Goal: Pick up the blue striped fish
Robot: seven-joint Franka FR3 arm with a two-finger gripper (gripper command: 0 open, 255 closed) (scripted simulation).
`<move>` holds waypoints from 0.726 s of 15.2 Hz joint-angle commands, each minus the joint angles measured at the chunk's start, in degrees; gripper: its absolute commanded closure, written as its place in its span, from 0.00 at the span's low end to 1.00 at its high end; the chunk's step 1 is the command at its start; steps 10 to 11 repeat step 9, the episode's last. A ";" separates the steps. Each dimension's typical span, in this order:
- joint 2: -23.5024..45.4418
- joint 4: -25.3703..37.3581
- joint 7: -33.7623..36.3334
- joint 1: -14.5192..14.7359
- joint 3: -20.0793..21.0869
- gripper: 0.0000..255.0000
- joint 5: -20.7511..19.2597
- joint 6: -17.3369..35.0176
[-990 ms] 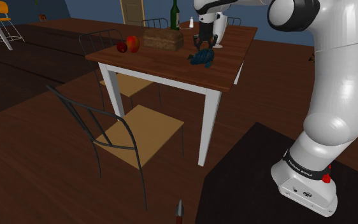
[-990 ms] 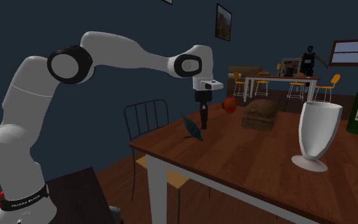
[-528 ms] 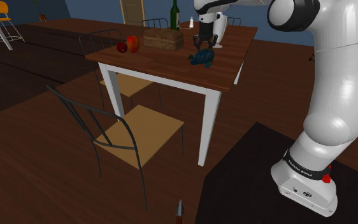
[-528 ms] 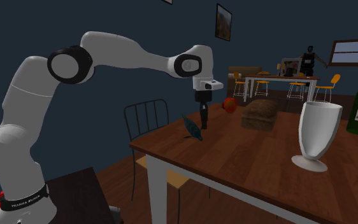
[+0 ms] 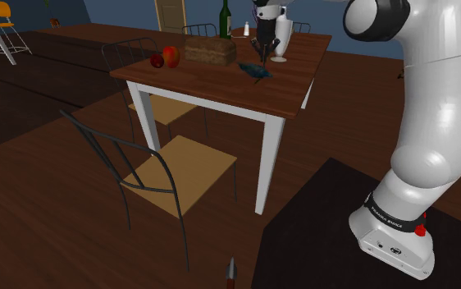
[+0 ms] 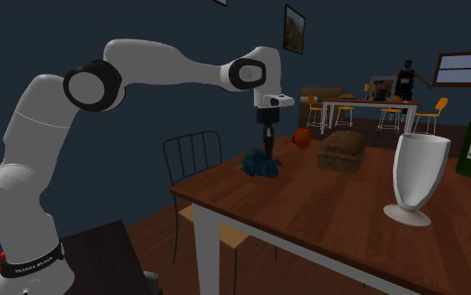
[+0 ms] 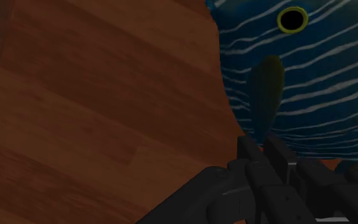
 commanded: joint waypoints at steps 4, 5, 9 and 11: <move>1.12 5.73 -0.18 -0.21 -0.01 1.00 0.12 -4.59; 1.43 7.00 -0.22 -0.26 -0.01 1.00 0.14 -5.56; 2.22 9.97 -0.29 -0.38 0.00 1.00 0.21 -7.74; 2.22 9.97 -0.29 -0.38 0.00 1.00 0.21 -7.74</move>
